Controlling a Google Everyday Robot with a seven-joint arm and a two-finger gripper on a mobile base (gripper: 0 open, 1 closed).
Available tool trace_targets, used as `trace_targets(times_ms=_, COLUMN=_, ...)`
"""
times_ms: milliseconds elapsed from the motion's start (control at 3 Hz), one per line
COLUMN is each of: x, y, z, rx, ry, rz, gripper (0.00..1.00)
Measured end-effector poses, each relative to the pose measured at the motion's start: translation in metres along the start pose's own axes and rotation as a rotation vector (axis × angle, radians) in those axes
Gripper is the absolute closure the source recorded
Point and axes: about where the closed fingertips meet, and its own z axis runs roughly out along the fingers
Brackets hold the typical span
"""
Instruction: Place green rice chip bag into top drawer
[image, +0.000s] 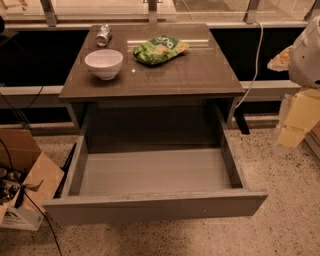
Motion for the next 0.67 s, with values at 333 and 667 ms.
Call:
trace_targets(times_ms=333, x=0.000, y=0.000, z=0.000, rx=0.000, ry=0.000, rz=0.000, gripper=0.00)
trace_targets(times_ms=667, x=-0.023, y=-0.020, z=-0.001, rx=0.036, ry=-0.082, rz=0.061, gripper=0.00)
